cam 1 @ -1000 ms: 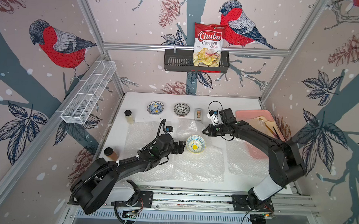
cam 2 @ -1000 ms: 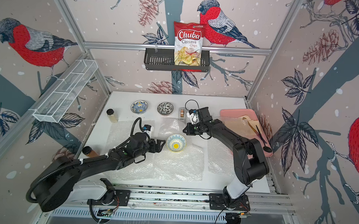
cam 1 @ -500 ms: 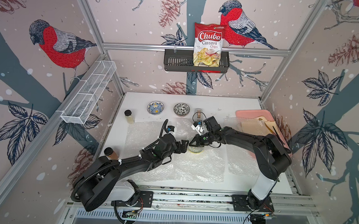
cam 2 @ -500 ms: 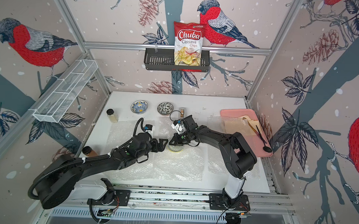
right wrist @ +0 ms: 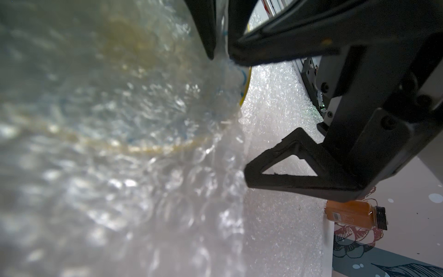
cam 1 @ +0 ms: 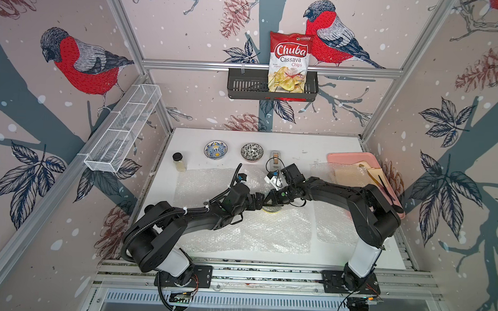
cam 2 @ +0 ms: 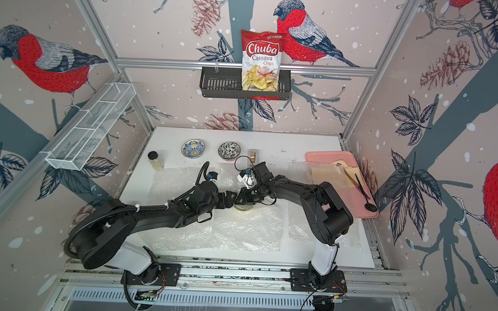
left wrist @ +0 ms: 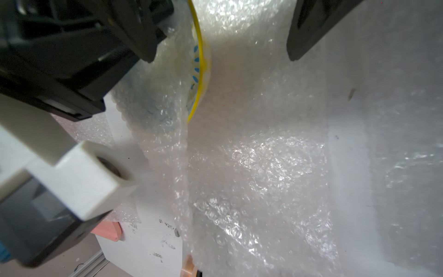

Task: Wrap bowls in bubble wrap
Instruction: Wrap the bowl in bubble wrap.

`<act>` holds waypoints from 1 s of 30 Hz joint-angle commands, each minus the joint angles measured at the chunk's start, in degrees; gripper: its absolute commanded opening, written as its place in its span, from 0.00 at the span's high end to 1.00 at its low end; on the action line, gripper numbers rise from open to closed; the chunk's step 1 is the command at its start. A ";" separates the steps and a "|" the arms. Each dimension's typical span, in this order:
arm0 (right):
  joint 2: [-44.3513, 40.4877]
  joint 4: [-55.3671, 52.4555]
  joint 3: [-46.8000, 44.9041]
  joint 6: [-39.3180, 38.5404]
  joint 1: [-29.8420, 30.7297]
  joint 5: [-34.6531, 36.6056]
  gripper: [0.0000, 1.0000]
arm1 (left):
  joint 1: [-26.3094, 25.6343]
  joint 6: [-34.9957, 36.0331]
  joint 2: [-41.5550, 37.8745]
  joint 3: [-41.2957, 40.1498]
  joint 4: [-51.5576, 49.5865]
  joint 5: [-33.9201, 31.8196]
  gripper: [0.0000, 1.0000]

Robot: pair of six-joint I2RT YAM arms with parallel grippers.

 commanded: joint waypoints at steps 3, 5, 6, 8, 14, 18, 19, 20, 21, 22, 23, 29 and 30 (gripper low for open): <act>-2.26 -1.79 -0.11 -1.71 -0.30 0.09 0.68 | -0.14 0.89 4.19 2.32 -1.99 -0.15 0.20; -3.50 -2.53 -0.17 -2.70 -0.66 0.06 0.63 | -0.34 0.89 4.67 2.41 -1.93 -0.02 0.21; -3.94 -3.04 -0.13 -3.28 -0.96 0.19 0.61 | -0.32 0.86 4.63 2.21 -1.72 -0.18 0.21; -5.16 -4.08 -0.04 -3.96 -2.34 -0.11 0.60 | -0.36 0.95 4.12 1.80 -1.78 -0.80 0.21; -11.06 -3.43 -0.66 -4.02 -10.52 1.86 0.54 | -0.36 1.65 2.88 1.51 -2.55 -1.60 0.21; -9.59 -7.56 1.75 -7.79 -11.14 14.15 0.49 | -0.36 1.70 3.08 1.73 -2.46 -1.87 0.21; -8.33 -8.26 2.21 -8.56 -11.08 14.36 0.48 | -0.36 1.71 3.24 1.74 -2.48 -1.83 0.21; -7.25 -8.27 2.29 -8.73 -10.94 15.03 0.48 | -0.36 1.92 3.37 1.97 -2.63 -1.82 0.21; -6.55 -8.15 2.29 -8.71 -10.46 16.27 0.47 | -0.36 1.93 3.48 2.12 -2.80 -1.71 0.21; -5.80 -8.14 2.38 -8.76 -9.87 17.70 0.47 | -0.36 2.00 3.53 2.17 -2.90 -1.84 0.21; -4.82 -8.26 2.66 -8.99 -9.06 19.18 0.47 | -0.36 2.03 3.45 2.17 -2.95 -2.03 0.21; 0.95 -9.91 5.18 -10.09 -4.14 26.30 0.46 | -0.36 2.33 3.01 2.03 -3.10 -2.05 0.21; 1.68 -10.05 5.61 -9.95 -3.46 27.74 0.46 | -0.36 2.29 2.77 2.16 -3.33 -2.26 0.21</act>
